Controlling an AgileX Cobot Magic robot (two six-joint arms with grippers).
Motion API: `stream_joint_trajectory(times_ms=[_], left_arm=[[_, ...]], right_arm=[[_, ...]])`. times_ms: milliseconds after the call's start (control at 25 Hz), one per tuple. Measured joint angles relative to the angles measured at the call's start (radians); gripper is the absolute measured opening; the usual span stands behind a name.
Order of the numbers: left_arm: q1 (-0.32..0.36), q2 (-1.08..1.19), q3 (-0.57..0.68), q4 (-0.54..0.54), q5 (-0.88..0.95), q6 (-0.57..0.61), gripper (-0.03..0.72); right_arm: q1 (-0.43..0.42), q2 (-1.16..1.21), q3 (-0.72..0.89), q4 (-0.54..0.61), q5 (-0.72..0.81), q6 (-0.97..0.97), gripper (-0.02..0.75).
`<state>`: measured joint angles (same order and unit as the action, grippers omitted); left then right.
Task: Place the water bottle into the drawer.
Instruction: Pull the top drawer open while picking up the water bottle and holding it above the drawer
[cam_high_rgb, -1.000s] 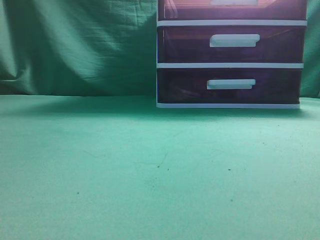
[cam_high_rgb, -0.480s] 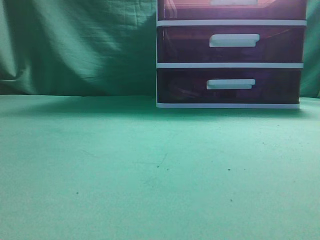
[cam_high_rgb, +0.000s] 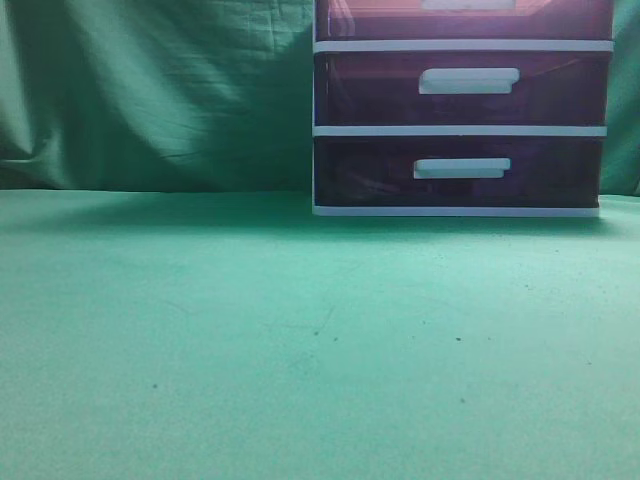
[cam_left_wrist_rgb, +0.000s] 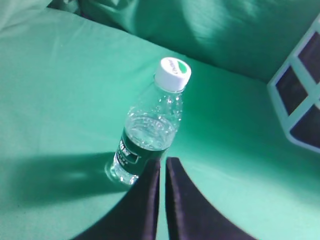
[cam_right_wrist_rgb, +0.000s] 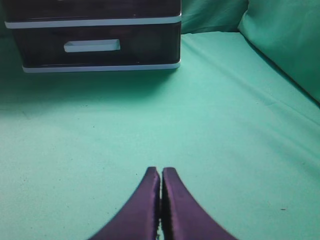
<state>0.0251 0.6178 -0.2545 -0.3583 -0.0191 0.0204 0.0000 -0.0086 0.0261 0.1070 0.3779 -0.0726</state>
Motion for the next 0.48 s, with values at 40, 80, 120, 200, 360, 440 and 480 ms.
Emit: stream_joint_trajectory(times_ms=[40, 80, 120, 200, 360, 440, 480], left_arm=[[-0.004, 0.033, -0.002, 0.000, -0.018, 0.000, 0.000], [-0.005, 0.063, -0.002, 0.000, -0.027, 0.000, 0.000], [-0.007, 0.091, -0.002, 0.000, -0.042, 0.000, 0.000], [-0.007, 0.141, -0.002, 0.018, -0.080, 0.002, 0.000], [-0.007, 0.225, -0.002, 0.101, -0.175, 0.002, 0.269], [-0.007, 0.256, -0.003, 0.136, -0.230, 0.002, 0.500], [-0.007, 0.276, -0.004, 0.150, -0.259, 0.002, 0.568]], right_arm=[[0.000, 0.000, 0.000, 0.000, 0.000, 0.000, 0.000], [0.000, 0.000, 0.000, 0.000, 0.000, 0.000, 0.000], [0.000, 0.000, 0.000, 0.000, 0.000, 0.000, 0.000], [0.000, 0.000, 0.000, 0.000, 0.000, 0.000, 0.000], [0.000, 0.000, 0.000, 0.000, 0.000, 0.000, 0.000], [0.000, 0.000, 0.000, 0.000, 0.000, 0.000, 0.000], [0.000, 0.000, 0.000, 0.000, 0.000, 0.000, 0.000]])
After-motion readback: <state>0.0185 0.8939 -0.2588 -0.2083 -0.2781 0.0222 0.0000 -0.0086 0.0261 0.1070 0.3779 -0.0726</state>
